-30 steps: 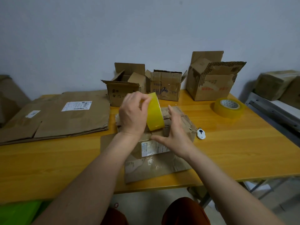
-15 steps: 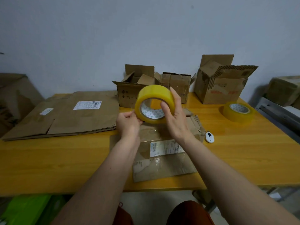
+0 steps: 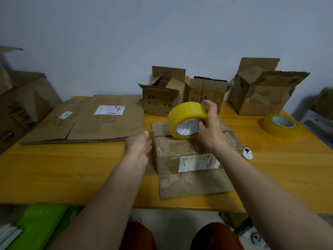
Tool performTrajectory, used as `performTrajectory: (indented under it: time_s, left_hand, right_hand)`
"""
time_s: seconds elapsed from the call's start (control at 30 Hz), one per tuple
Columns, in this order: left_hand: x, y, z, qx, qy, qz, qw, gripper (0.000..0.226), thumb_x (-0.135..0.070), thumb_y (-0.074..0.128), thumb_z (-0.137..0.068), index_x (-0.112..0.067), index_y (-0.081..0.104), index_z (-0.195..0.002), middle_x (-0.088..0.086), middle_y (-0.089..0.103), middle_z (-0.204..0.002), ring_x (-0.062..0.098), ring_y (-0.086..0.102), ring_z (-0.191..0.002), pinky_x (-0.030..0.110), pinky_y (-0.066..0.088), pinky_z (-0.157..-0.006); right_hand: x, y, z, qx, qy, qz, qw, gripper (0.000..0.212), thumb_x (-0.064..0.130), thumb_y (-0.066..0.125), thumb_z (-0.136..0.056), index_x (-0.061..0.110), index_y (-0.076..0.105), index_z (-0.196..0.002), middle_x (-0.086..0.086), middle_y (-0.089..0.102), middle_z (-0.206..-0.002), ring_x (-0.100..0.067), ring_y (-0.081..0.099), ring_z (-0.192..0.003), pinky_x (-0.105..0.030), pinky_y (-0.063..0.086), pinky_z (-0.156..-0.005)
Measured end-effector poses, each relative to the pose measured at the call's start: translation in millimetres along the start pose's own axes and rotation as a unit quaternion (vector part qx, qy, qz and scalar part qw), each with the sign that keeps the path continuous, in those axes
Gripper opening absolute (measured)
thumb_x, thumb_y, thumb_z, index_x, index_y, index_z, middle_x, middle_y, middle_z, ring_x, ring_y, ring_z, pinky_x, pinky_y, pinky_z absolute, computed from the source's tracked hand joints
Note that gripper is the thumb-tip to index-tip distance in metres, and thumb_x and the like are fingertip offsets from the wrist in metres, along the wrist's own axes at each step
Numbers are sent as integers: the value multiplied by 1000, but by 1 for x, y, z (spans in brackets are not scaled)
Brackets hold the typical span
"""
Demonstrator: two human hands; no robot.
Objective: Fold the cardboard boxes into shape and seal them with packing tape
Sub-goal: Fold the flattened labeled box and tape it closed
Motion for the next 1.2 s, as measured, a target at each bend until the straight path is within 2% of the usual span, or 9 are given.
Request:
performTrajectory:
  time_s: [0.17,0.37,0.5,0.63,0.73,0.83,0.9,1.03,1.2]
  left_hand:
    - [8,8,-3,62,-19,-3,998,35,-10,40,-102,1,45,-134,15,64,-121,28,58,-116,38,45,-97]
    - [19,3,-14,45,-41,5,998,32,-12,36,-102,-1,50,-129,13,67,-118,24,61,-111,35,46,-92]
    - [45,0,-16,25,-96,-2,995,17,-11,48,-96,-5,63,-91,8,66,-83,19,61,-72,29,50,-63]
    - [45,-1,-24,-13,-42,-152,987,36,-29,59,-93,-1,57,-115,17,64,-113,28,60,-90,36,52,-74]
    - [16,-10,-15,-62,115,-276,952,61,-18,63,-90,-9,32,-142,10,37,-144,29,40,-131,40,39,-106]
    - [-5,28,16,114,309,-247,911,59,-24,46,-99,-20,19,-152,-3,19,-158,16,17,-145,32,20,-116]
    - [5,56,30,227,340,-348,844,75,-58,35,-94,-25,3,-154,-8,-2,-161,9,-3,-147,34,3,-118]
    - [6,66,19,167,369,-641,652,100,-83,8,-75,-23,-3,-154,-3,-14,-160,13,-16,-146,46,-10,-118]
    - [9,63,18,188,321,-685,626,86,-74,15,-87,-24,-8,-153,-6,-21,-158,15,-15,-146,55,-8,-116]
  right_hand:
    - [-6,6,-5,-10,21,21,1000,43,2,51,-90,16,42,-130,-7,51,-127,-23,47,-117,-44,43,-99]
    - [5,20,-8,-2,-1,60,998,39,8,50,-93,15,42,-130,-7,51,-124,-22,47,-116,-45,43,-98]
    - [15,28,-5,8,-40,93,995,42,7,50,-92,19,41,-132,-6,50,-124,-22,47,-114,-40,42,-94]
    - [5,26,-5,2,-8,63,998,44,9,49,-94,25,38,-133,-7,51,-122,-24,50,-111,-45,45,-93]
    - [-3,23,-2,-4,5,27,1000,46,10,50,-94,28,36,-134,-1,52,-116,-21,51,-107,-40,45,-90]
    - [-15,25,2,-1,33,-4,999,50,15,56,-93,25,34,-137,6,49,-110,-15,50,-102,-32,43,-86]
    - [-22,27,4,-3,52,-13,999,52,17,60,-92,19,35,-137,7,48,-110,-11,50,-102,-29,42,-87]
    - [-20,29,3,11,57,-14,998,43,18,55,-94,16,36,-132,3,52,-110,-19,54,-107,-34,46,-88]
    - [-11,17,-5,29,24,53,998,46,13,49,-96,17,27,-136,-9,51,-127,-24,50,-116,-40,44,-95]
Point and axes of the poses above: each hand's wrist, its own z-axis away from the middle knuckle, its own y-axis out of the palm, x = y × z, the point moved 10 cm from there along -z, towards the middle knuckle
